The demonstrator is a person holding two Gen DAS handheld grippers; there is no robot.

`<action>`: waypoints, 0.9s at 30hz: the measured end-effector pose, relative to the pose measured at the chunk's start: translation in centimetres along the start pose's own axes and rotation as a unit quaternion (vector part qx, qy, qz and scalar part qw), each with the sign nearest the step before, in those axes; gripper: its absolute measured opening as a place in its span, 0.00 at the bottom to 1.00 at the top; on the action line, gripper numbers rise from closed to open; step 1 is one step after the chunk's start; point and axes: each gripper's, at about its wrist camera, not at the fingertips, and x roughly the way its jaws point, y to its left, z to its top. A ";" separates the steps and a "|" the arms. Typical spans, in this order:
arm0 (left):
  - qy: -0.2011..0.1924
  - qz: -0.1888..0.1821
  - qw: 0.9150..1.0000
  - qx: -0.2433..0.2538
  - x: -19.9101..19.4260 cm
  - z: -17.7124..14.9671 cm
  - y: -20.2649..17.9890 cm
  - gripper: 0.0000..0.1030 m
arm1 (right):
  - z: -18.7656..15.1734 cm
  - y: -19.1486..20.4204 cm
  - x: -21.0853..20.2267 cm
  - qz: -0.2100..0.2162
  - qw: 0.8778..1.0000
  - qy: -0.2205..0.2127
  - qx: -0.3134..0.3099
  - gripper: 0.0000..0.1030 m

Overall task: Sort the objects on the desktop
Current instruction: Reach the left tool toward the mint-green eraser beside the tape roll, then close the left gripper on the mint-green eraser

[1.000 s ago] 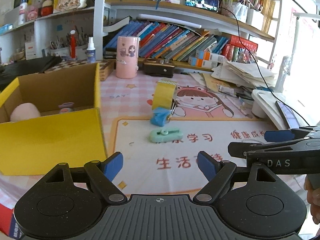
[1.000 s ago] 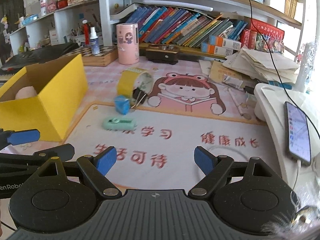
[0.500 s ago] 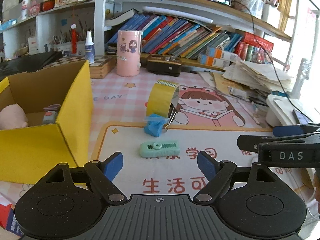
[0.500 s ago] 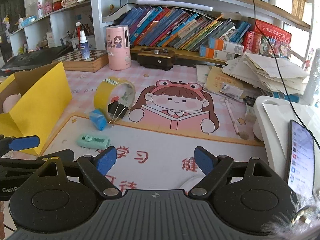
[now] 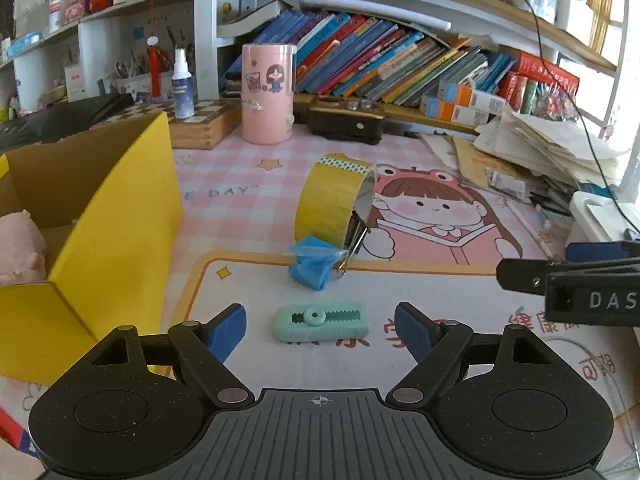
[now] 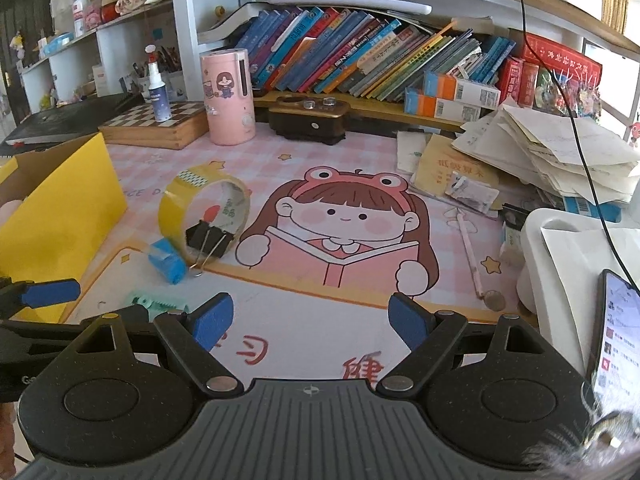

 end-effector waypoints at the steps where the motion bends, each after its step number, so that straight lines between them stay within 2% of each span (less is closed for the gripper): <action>1: 0.002 0.002 1.000 0.001 0.3 0.0 -0.1 0.81 | 0.1 -0.2 0.1 0.000 1.000 0.000 0.000 0.82; 9: 0.009 0.023 1.000 0.006 2.5 0.5 -1.0 0.81 | 0.6 -1.5 1.2 0.000 1.000 0.002 0.002 0.82; 18: 0.047 0.041 0.998 -0.001 5.6 0.1 -1.1 0.81 | 1.0 -2.8 1.9 -0.014 1.000 0.002 0.011 0.81; 21: 0.049 0.040 0.998 0.003 5.9 -0.1 -1.2 0.78 | 1.0 -2.9 2.1 -0.016 1.000 0.004 0.009 0.81; 23: 0.046 0.046 0.998 0.012 5.9 -0.1 -1.4 0.68 | 1.0 -3.0 2.2 -0.017 1.000 0.005 0.010 0.81; 27: 0.040 0.041 0.998 0.009 5.3 0.1 -1.0 0.68 | 1.1 -2.9 2.3 -0.016 1.000 0.003 0.010 0.81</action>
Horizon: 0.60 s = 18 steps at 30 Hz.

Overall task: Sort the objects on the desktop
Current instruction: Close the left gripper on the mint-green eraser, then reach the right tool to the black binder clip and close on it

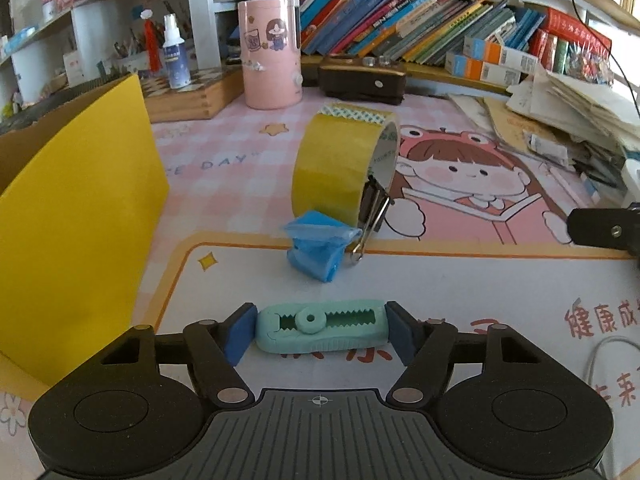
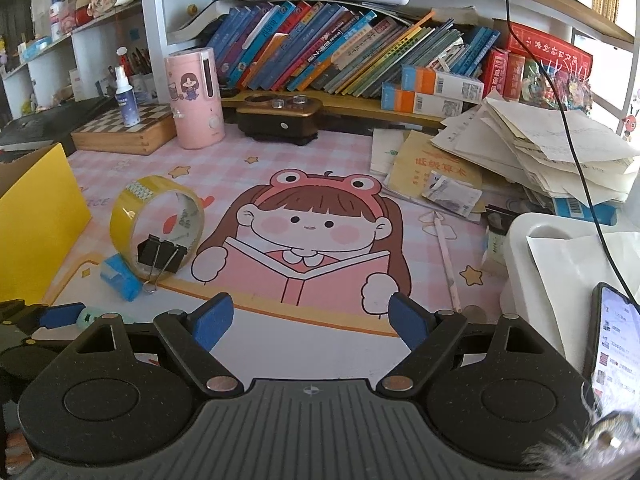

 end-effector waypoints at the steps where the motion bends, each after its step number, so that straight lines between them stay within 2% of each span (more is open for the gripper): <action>1: -0.002 -0.001 1.000 -0.002 -0.2 0.1 0.2 0.68 | 0.0 0.1 0.0 0.002 1.000 0.000 0.000 0.81; 6: -0.010 -0.011 1.000 -0.009 -1.8 0.3 1.4 0.68 | 0.5 1.2 0.8 0.027 1.000 0.002 0.000 0.81; 12: -0.012 -0.010 1.000 -0.026 -3.7 -0.6 3.0 0.68 | 1.3 4.1 2.5 0.089 0.996 -0.001 -0.029 0.81; 15: -0.013 -0.009 0.999 -0.037 -4.5 -1.0 3.7 0.68 | 2.0 5.4 3.8 0.113 0.993 -0.009 -0.043 0.77; 18: -0.015 -0.006 0.999 -0.036 -5.1 -1.3 3.9 0.68 | 2.8 5.9 5.5 0.126 0.992 -0.006 -0.018 0.70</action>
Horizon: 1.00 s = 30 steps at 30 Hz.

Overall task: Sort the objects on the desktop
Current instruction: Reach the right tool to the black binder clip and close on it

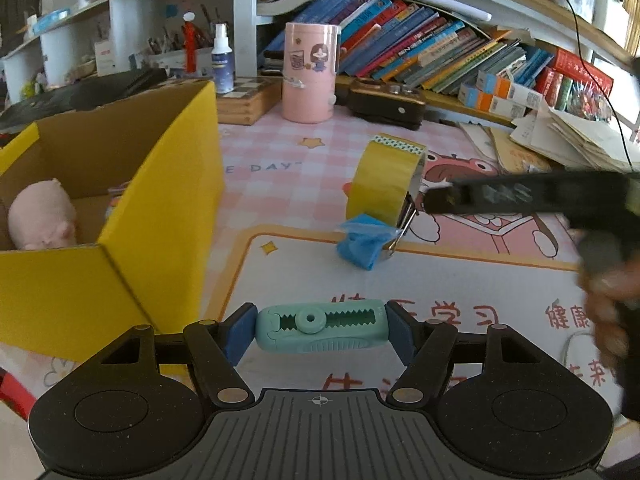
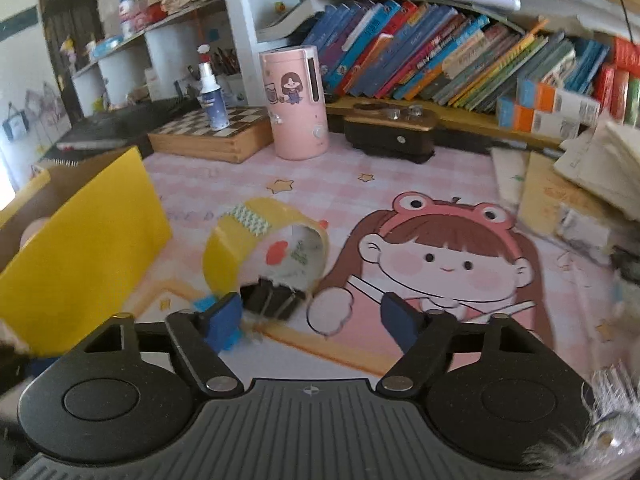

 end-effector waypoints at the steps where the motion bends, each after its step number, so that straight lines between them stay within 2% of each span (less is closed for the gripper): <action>1: -0.001 0.001 1.000 0.002 -0.2 -0.1 0.0 0.68 | 0.2 -0.2 0.6 0.007 1.000 0.003 0.013 0.69; 7: -0.003 0.001 1.000 0.013 -0.8 -0.3 -0.3 0.68 | 0.7 -1.3 3.1 0.064 0.994 0.018 0.087 0.64; 10: -0.001 0.004 1.000 0.013 -1.0 -0.3 -0.2 0.68 | 0.8 -1.4 3.9 0.074 0.992 0.024 0.102 0.59; 13: -0.001 0.007 1.000 0.012 -1.1 -0.4 -0.2 0.68 | 0.6 -1.1 3.9 0.077 0.991 0.032 0.108 0.59; 23: 0.000 0.012 1.000 0.010 -1.4 -0.5 -0.1 0.68 | -1.5 0.2 4.1 0.072 0.995 0.051 0.046 0.59; 30: -0.001 0.016 1.000 0.007 -1.6 -0.6 0.1 0.68 | -2.9 1.3 3.4 0.060 0.997 0.038 -0.039 0.54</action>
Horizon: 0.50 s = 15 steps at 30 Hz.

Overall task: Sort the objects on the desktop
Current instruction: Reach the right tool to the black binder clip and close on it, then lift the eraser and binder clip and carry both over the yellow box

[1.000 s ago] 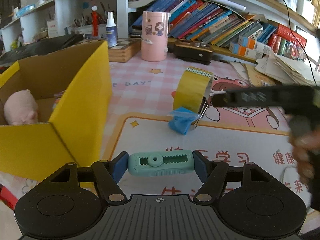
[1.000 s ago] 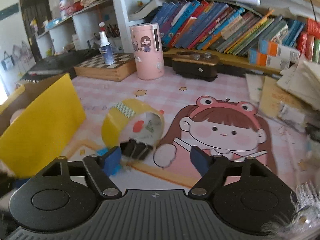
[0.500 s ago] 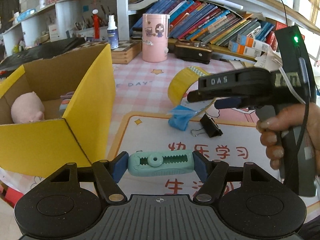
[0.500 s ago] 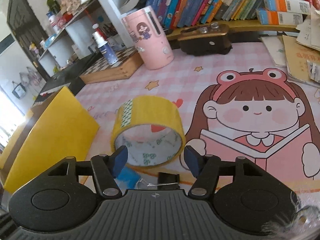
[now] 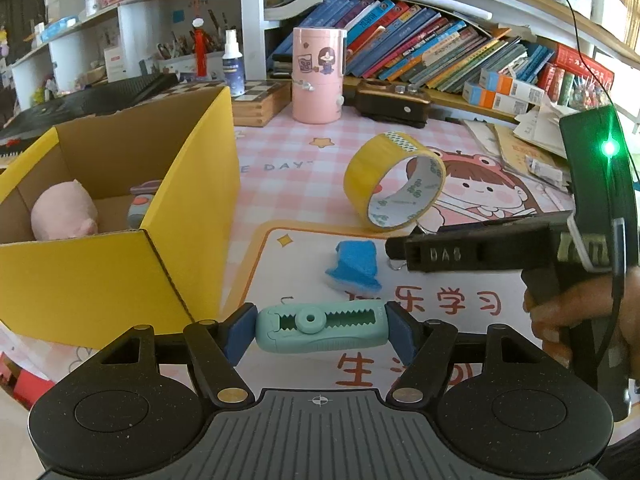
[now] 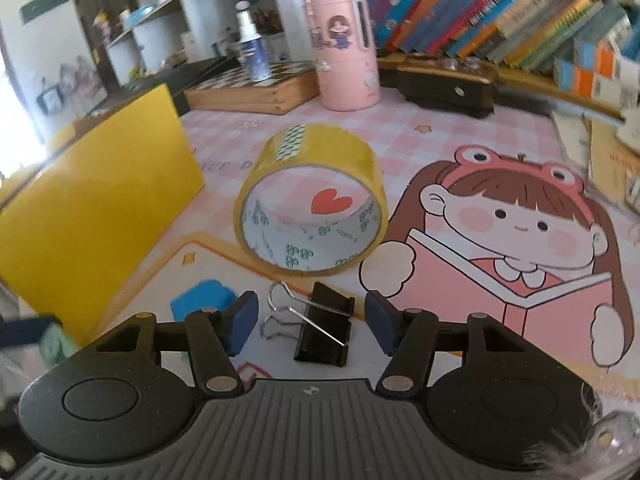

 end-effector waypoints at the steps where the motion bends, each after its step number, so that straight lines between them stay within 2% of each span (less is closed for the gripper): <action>1: 0.000 -0.001 1.000 0.000 0.0 0.0 0.0 0.68 | -0.1 0.1 0.0 -0.005 1.000 -0.002 -0.011 0.48; 2: 0.000 -0.001 1.000 0.001 0.0 0.0 0.0 0.68 | -0.2 0.2 0.0 -0.007 1.000 -0.004 -0.019 0.36; 4: -0.001 -0.003 1.000 0.002 -0.1 0.0 0.0 0.68 | -0.2 0.3 0.1 -0.012 0.999 -0.004 -0.031 0.25; 15: -0.008 -0.016 1.000 0.006 -0.6 -0.1 -0.3 0.68 | 0.2 0.1 -2.6 -0.013 1.000 -0.023 -0.014 0.24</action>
